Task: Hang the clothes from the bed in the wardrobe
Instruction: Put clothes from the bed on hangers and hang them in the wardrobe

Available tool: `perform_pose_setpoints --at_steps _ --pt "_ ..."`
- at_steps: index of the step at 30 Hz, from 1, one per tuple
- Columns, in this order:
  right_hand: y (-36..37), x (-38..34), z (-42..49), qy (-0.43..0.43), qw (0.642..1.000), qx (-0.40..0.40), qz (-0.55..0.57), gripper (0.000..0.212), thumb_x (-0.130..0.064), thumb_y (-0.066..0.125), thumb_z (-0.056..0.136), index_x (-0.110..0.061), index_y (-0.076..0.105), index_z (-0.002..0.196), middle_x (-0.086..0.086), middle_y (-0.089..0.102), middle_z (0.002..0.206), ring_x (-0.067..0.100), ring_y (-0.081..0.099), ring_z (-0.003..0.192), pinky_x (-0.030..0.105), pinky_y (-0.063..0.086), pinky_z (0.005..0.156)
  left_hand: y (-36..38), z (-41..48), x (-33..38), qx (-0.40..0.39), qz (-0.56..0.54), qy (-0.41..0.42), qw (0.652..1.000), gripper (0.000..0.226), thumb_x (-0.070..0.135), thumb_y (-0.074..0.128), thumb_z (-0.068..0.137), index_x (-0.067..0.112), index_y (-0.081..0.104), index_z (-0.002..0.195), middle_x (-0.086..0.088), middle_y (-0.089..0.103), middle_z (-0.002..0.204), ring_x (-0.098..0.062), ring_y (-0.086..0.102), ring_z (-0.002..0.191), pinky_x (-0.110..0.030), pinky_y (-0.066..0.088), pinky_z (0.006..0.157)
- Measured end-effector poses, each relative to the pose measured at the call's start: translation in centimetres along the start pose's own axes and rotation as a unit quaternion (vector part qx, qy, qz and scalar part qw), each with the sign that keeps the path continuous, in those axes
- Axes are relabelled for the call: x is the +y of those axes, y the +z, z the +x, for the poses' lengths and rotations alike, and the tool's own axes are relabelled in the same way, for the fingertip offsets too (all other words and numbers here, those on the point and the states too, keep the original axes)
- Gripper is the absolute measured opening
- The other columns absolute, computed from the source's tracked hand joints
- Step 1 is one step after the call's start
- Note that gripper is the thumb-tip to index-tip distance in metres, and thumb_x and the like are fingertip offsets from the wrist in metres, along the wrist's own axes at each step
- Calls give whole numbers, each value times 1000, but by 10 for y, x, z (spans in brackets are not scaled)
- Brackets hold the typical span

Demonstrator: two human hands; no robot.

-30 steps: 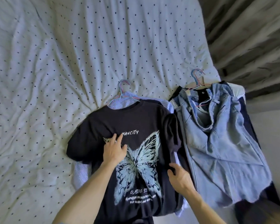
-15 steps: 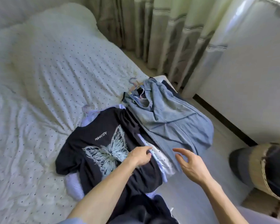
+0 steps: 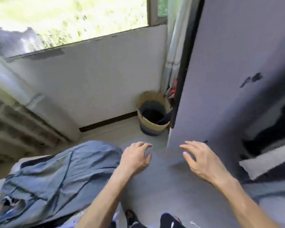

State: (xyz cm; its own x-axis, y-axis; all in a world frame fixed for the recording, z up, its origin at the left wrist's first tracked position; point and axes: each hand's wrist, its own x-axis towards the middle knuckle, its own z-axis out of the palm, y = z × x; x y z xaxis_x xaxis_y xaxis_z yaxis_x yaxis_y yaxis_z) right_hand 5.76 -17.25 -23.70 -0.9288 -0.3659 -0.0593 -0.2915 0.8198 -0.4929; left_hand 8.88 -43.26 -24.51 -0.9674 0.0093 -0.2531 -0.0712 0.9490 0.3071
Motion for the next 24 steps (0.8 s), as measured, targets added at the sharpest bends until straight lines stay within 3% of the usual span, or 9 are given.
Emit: perform_pose_setpoints --at_steps 4,13,18,24 --pt "-53 59 -27 105 989 102 11 43 -41 45 93 -23 71 121 3 65 132 28 54 126 32 34 111 -11 64 94 -12 61 148 987 40 44 43 95 33 56 131 5 57 135 -23 53 126 -36 47 97" --pt "-139 118 -78 278 934 222 -23 35 -32 52 100 -27 63 133 -6 52 145 17 41 137 32 32 113 -37 151 268 -35 65 349 934 42 38 44 100 39 47 142 12 46 148 -17 43 135 -34 37 107" --pt "-186 121 -83 318 891 314 -80 36 -34 51 100 -28 61 133 -8 52 145 14 41 137 31 35 112 -70 193 339 14 43 459 887 45 37 45 101 30 46 145 9 50 146 -17 47 133 -34 39 108" --pt "-245 118 -77 310 829 412 -218 42 -40 41 99 -26 63 132 -6 54 143 14 43 135 33 39 110 -100 230 408 66 21 530 845 46 40 44 101 29 44 146 10 49 145 -17 46 132 -35 41 106"
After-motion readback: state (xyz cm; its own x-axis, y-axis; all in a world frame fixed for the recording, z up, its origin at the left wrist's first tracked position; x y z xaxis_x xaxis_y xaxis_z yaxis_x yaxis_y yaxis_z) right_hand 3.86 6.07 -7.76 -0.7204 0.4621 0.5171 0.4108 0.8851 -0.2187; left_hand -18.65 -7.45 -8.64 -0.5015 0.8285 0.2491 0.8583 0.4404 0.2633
